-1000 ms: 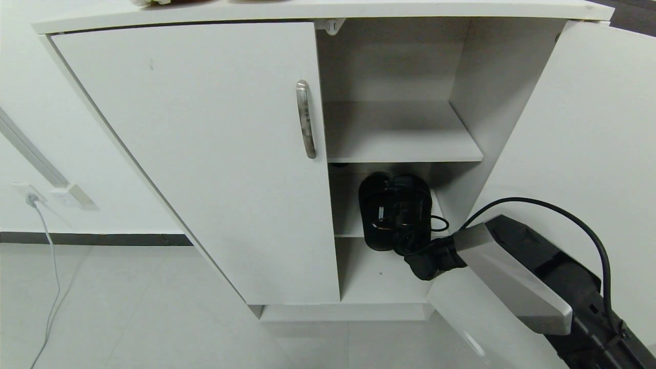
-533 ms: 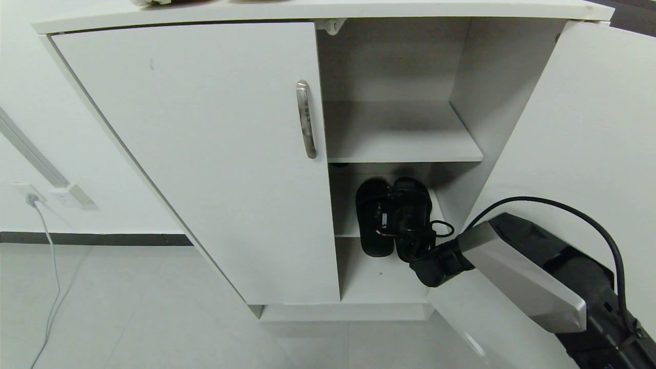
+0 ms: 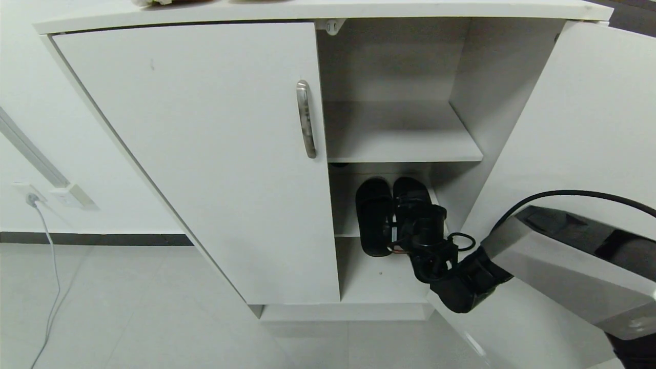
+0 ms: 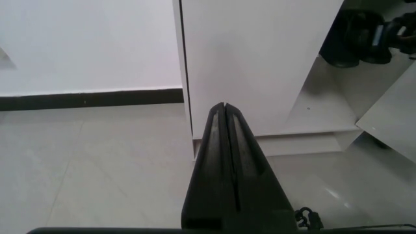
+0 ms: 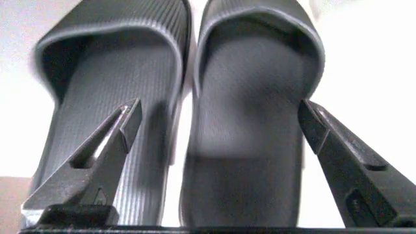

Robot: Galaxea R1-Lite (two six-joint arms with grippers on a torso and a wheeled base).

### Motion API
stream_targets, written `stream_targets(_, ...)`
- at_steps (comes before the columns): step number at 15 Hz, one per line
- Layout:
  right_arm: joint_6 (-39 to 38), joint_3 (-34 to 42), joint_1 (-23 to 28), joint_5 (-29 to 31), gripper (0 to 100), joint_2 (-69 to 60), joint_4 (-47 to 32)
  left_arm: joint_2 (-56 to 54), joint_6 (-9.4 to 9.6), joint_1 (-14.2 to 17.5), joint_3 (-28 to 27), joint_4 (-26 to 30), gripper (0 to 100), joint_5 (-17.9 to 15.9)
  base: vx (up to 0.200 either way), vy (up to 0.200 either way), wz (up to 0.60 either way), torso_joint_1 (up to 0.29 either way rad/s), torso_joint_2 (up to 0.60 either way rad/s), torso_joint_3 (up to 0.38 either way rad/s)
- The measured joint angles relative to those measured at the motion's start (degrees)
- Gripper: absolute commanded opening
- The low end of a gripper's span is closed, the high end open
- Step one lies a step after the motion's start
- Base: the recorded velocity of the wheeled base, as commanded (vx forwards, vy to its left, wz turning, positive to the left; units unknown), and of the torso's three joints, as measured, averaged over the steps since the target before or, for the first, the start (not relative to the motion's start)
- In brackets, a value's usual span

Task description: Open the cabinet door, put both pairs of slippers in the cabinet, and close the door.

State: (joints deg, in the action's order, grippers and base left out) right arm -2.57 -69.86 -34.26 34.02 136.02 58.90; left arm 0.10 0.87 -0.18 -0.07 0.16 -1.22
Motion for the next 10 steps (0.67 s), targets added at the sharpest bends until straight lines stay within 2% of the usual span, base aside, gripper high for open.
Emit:
stream_targets(6, -0.18, 21.63, -4.47, 0.16, 100, -9.47, 11.13, 0.0, 0.02, 0.0, 0.02, 0.02, 0, -0.04, 0.0, 0.0, 0.0, 0.0, 0.0, 0.0)
stream_targets(10, -0.16, 25.47, -7.01, 0.22, 100, -10.97, 13.41, 0.0, 0.02, 0.0, 0.02, 0.02, 0, -0.04, 0.0, 0.0, 0.0, 0.0, 0.0, 0.0)
